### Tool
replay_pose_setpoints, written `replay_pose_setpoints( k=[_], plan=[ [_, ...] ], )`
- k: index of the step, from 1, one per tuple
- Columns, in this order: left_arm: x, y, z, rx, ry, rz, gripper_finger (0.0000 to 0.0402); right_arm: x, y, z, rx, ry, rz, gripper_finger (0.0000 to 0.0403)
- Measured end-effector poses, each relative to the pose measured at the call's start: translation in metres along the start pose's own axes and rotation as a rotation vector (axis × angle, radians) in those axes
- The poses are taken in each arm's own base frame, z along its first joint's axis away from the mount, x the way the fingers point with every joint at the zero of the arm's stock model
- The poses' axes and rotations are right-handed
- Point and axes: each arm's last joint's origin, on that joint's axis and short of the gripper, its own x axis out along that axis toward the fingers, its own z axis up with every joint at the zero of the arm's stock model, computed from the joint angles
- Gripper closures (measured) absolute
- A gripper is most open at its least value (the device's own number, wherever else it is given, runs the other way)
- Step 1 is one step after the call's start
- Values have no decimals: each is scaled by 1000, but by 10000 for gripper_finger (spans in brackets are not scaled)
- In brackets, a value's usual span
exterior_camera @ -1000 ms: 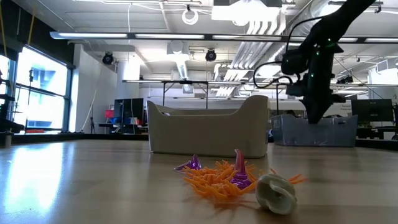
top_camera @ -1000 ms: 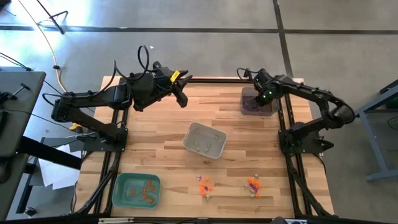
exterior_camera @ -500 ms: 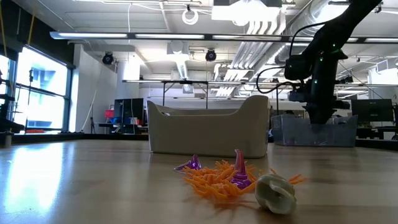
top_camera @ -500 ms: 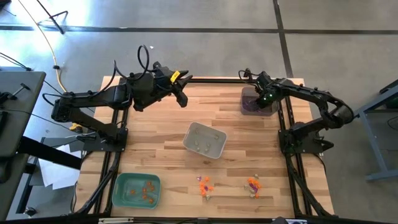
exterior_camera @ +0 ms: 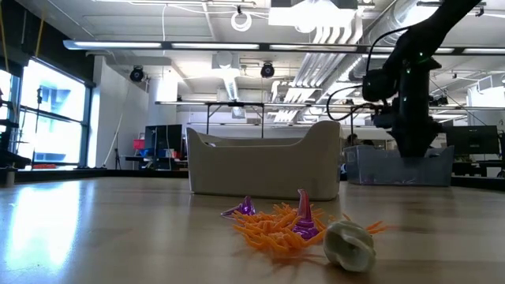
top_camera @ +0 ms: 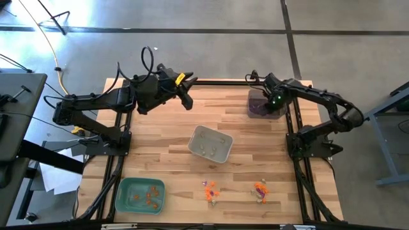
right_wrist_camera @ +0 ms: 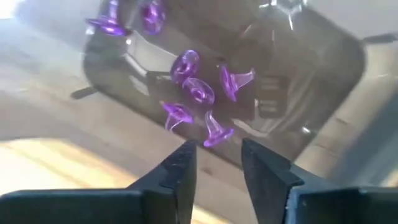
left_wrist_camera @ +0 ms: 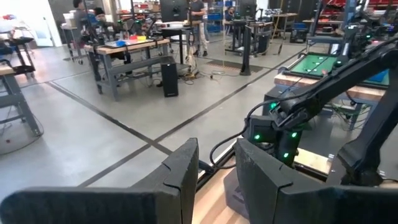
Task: Sort Halloween decoration
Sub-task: Put the white skull toy into the white bin
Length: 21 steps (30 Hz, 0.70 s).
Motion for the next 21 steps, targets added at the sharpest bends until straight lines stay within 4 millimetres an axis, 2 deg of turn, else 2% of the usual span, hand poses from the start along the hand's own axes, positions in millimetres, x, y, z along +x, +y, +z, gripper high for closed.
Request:
replay_pose_setpoints(
  k=[4,7,10,13,16,18,21],
  plan=[
    [0,2,-1,5,2,84,307,-36,7,6,-69,-46,11,275],
    [0,4,-1,9,4,150,307,-80,16,8,-113,-138,33,275],
    [-2,6,-3,27,28,181,307,-128,26,0,-137,-227,63,275],
    [-4,9,-10,16,80,227,307,-174,34,-19,-133,-302,120,275],
    [-6,16,-20,-6,153,289,307,-207,40,-44,-101,-332,233,275],
    [-7,20,-27,-32,203,323,307,-220,44,-61,-75,-332,321,275],
    [-7,26,-36,-54,263,362,307,-229,50,-85,-18,-282,425,275]
  ],
)
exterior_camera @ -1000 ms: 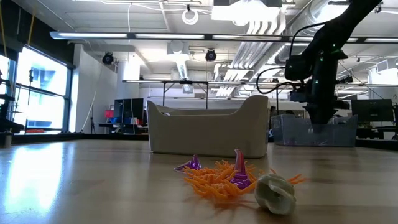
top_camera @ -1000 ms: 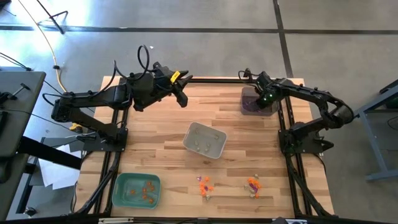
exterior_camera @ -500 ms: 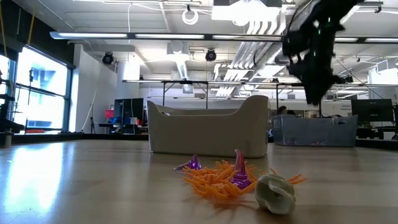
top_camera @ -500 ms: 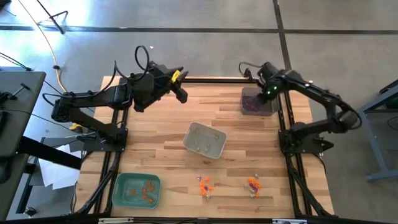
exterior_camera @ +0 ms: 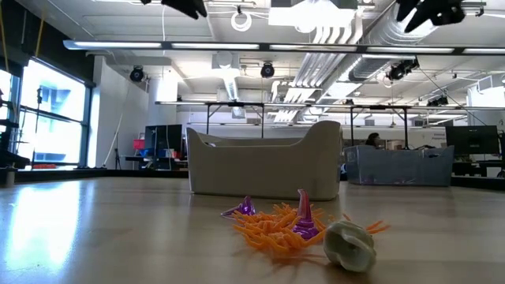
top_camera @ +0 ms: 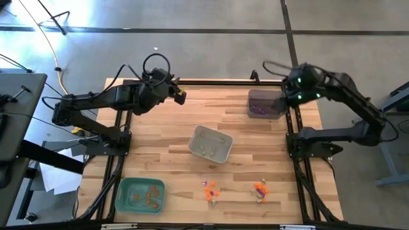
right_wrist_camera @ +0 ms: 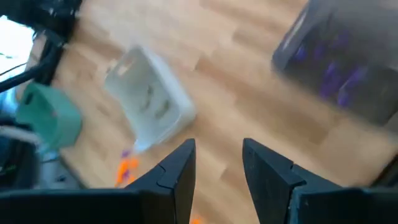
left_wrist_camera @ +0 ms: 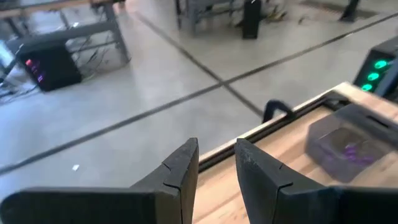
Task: Sort Halloween decoration
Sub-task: Put the white skull toy into the white bin
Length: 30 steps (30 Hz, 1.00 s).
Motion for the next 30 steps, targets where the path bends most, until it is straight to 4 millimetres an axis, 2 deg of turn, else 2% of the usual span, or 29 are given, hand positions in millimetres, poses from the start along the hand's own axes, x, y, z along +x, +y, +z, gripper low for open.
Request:
replay_pose_setpoints(
  k=[4,7,11,15,18,23,27,30],
  plan=[
    [3,5,-5,11,42,33,307,1,14,-23,71,113,-3,275],
    [1,11,-4,38,54,40,307,12,31,-37,71,194,-37,275],
    [-4,19,-6,73,79,49,307,43,53,-64,45,334,-80,275],
    [-15,32,-10,94,167,-22,307,79,66,-104,15,457,-171,275],
    [-23,44,-19,141,256,-61,307,101,70,-135,6,500,-194,275],
    [-40,65,-40,160,364,-111,307,136,76,-181,54,526,-71,275],
    [-52,77,-56,110,396,-210,307,162,64,-212,95,557,-94,275],
    [-58,80,-67,61,411,-279,307,175,54,-227,90,573,-140,275]
  ],
)
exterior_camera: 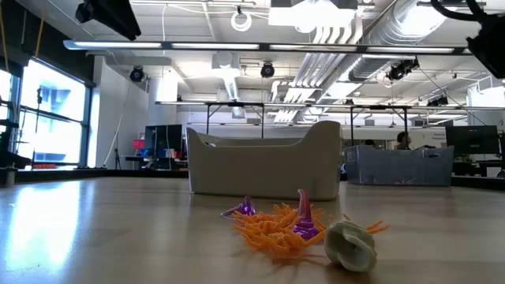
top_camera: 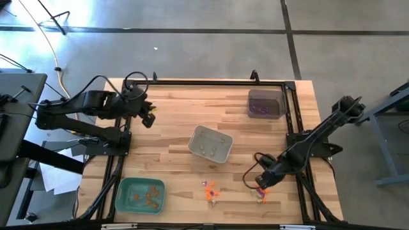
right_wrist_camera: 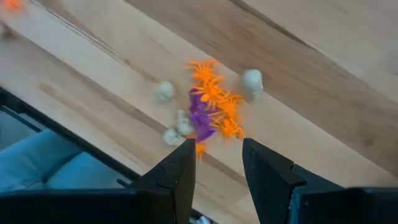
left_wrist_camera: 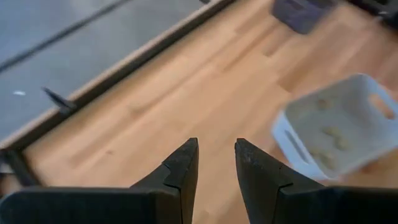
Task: Sort Halloween decoration
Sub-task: Put the white skull toy into the white bin
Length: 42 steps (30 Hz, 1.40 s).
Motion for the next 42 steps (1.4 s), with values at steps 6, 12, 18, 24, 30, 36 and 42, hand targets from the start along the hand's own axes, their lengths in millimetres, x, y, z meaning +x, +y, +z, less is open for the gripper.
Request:
replay_pose_setpoints(
  k=[6,12,18,24,30,36,42],
  plan=[
    [-1,-11,-7,-56,-60,-149,307,19,-9,2,-29,-36,-72,275],
    [-2,-28,-2,-93,-174,-283,307,35,-13,5,-85,-24,-145,275],
    [-4,-36,4,-113,-241,-339,307,45,-8,7,-122,-7,-132,275],
    [0,-39,3,-104,-230,-328,307,57,-7,8,-124,-16,-159,275],
    [6,-44,3,-90,-212,-315,307,69,-5,12,-114,-21,-171,275],
    [12,-50,2,-75,-190,-306,307,74,-5,16,-95,-27,-192,277],
    [16,-53,2,-66,-176,-301,307,74,-6,18,-88,-29,-207,328]
  ],
)
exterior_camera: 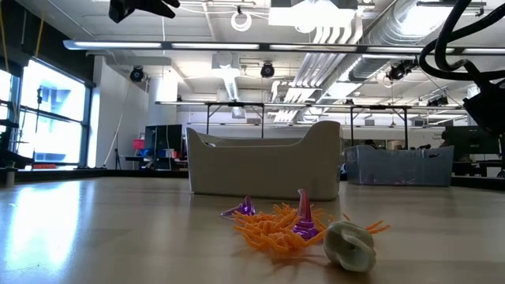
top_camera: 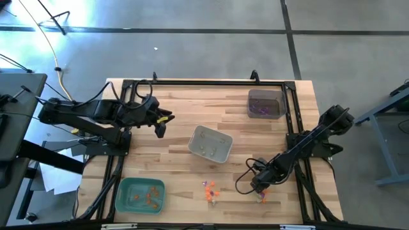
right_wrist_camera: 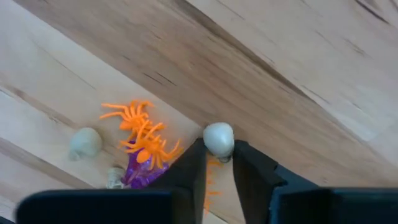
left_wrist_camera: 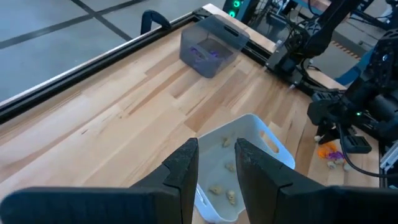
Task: Sort Halloween decoration
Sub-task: Put the white skull toy into the white bin
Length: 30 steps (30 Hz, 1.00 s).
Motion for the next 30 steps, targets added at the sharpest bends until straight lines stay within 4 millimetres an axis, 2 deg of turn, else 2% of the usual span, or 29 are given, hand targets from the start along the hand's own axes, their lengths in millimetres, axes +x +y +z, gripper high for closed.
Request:
replay_pose_setpoints(
  k=[5,8,15,30],
  plan=[
    [1,0,0,2,3,2,307,0,0,0,0,0,-4,381],
    [1,0,0,2,3,2,307,0,0,0,0,-1,-4,394],
    [1,0,0,2,3,2,307,-4,-1,0,-1,2,17,383],
    [1,0,0,14,4,2,307,-37,-6,-1,56,-97,146,382]
  ],
)
